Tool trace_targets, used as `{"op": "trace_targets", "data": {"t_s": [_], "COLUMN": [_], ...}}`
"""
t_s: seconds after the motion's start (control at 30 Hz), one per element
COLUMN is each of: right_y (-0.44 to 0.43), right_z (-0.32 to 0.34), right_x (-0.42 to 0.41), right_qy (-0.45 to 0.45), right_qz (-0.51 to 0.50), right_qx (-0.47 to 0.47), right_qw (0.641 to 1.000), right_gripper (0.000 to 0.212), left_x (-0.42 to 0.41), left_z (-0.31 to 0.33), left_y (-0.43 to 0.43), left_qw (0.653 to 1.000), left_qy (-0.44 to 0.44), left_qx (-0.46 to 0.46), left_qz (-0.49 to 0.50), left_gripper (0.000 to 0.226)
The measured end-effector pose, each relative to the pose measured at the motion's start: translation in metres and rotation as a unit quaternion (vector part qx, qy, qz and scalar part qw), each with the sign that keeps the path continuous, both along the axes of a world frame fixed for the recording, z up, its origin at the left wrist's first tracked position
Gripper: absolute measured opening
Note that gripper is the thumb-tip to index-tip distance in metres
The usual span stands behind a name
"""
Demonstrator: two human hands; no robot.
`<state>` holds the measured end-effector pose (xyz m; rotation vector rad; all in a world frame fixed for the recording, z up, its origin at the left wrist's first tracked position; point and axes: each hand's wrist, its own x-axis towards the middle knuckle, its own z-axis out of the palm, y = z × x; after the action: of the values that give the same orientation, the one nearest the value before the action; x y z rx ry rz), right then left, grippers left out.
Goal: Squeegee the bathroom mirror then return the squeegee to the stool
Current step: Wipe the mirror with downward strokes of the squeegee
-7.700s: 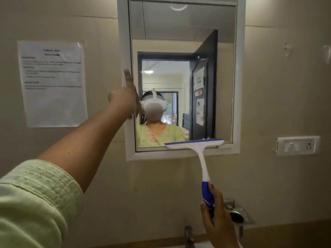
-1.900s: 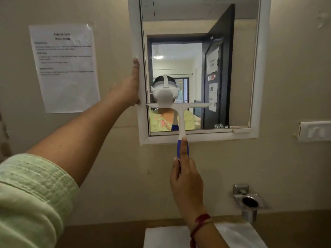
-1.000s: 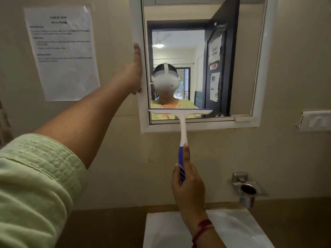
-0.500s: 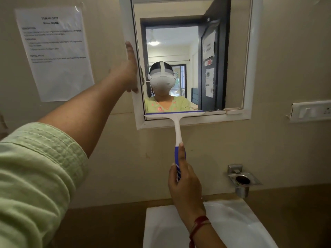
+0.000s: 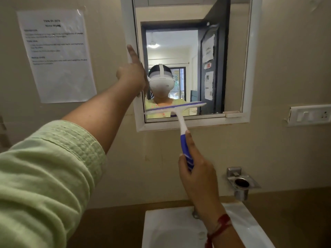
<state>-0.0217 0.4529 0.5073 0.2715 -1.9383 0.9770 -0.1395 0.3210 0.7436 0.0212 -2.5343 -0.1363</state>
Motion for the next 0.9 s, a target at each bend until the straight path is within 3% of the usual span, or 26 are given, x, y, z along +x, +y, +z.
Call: {"op": "trace_targets", "data": {"t_s": [0.33, 0.5, 0.73, 0.9], "right_y": [0.032, 0.047, 0.068, 0.075], "right_z": [0.065, 0.128, 0.219, 0.269], "right_x": [-0.011, -0.029, -0.054, -0.073], "right_qy": [0.095, 0.131, 0.193, 0.218], "right_qz": [0.048, 0.054, -0.040, -0.041], "right_qx": [-0.083, -0.053, -0.013, 0.004], "right_qw": [0.991, 0.988, 0.980, 0.975], "right_gripper": [0.056, 0.051, 0.051, 0.050], "left_x": [-0.007, -0.011, -0.009, -0.007], "left_z": [-0.001, -0.004, -0.004, -0.004], "left_y": [-0.004, -0.007, -0.004, -0.001], "left_qw": [1.000, 0.999, 0.998, 0.998], "left_qy": [0.026, 0.037, 0.049, 0.055], "left_qx": [0.013, 0.024, 0.033, 0.014], "left_qz": [-0.008, -0.029, -0.025, -0.009], "left_gripper": [0.116, 0.116, 0.109, 0.104]}}
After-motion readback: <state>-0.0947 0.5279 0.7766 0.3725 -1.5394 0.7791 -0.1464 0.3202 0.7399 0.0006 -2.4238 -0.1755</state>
